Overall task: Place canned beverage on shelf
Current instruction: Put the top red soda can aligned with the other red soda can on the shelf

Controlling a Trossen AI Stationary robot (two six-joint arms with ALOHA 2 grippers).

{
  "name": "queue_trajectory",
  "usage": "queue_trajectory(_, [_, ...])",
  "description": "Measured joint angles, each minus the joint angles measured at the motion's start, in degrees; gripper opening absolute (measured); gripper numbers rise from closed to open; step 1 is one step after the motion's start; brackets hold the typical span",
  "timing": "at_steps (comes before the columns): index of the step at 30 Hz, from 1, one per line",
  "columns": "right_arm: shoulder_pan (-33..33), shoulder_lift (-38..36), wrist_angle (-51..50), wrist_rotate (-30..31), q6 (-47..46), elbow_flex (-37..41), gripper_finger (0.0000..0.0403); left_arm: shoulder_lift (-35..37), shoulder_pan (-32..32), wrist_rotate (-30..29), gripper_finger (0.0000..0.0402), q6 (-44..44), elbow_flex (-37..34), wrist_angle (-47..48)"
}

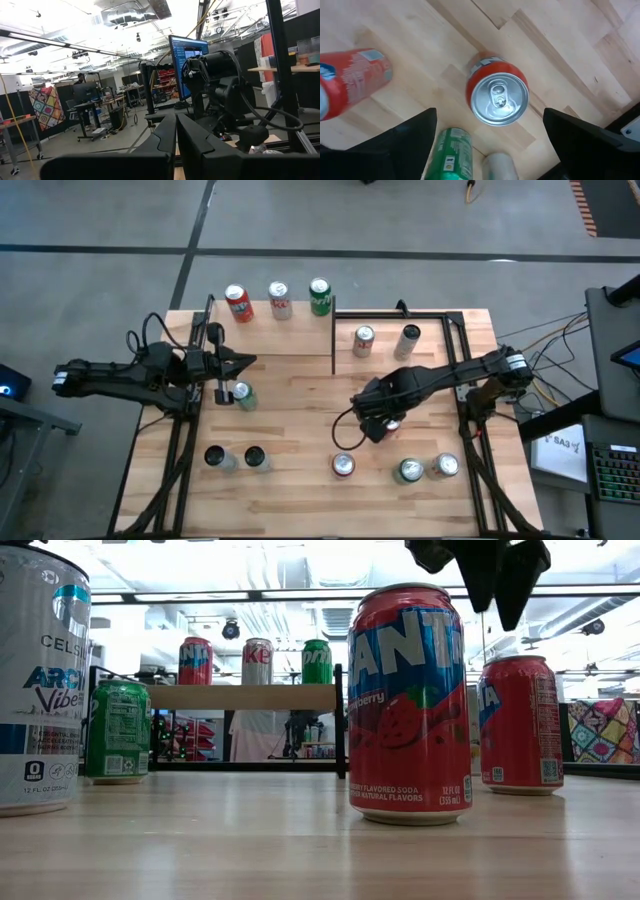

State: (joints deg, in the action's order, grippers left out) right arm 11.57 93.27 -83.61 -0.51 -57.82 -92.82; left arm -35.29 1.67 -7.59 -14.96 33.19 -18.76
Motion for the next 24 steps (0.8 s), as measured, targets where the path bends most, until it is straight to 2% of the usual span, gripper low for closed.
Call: queue_trajectory(24, [-0.2,0.0,2.1,0.0,1.6,2.9,0.0354,0.0,0.0,0.0,0.0,0.0,0.0,0.0])
